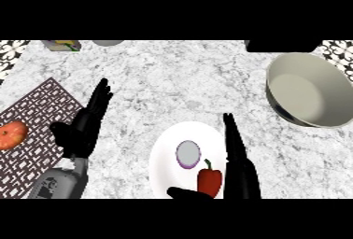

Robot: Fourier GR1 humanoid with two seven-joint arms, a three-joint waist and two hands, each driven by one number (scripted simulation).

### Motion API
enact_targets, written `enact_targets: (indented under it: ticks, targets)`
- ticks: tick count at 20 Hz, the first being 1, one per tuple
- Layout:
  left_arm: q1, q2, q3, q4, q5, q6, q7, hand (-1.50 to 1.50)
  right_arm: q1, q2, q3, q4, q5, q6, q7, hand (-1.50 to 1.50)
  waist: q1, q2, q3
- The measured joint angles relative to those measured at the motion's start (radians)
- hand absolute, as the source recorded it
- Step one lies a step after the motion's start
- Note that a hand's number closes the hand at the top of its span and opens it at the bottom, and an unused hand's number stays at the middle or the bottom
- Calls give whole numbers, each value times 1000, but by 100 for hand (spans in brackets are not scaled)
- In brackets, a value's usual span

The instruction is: Pick the can from the plate and place it in the bowl

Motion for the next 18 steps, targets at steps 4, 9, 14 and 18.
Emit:
enact_targets:
  ticks: [4, 9, 14, 18]
  targets:
    - [15, -6, 11, 4, -3, -13, -11, 0, -41, 1, -3, 88, -55, 0, 8, -150, 2, 0, 1]
    - [24, -26, 16, -16, -31, -18, -2, 0, -22, 2, 23, 98, -85, -14, -4, -150, -1, -1, 1]
    - [46, -42, 32, -30, -45, -32, -3, 0, 10, 0, 17, 91, -125, -46, -47, -150, -3, -1, 1]
    - [39, -57, 44, -4, -60, -41, -21, 0, 65, -1, 22, 77, -163, -91, -122, -150, -5, -1, 1]
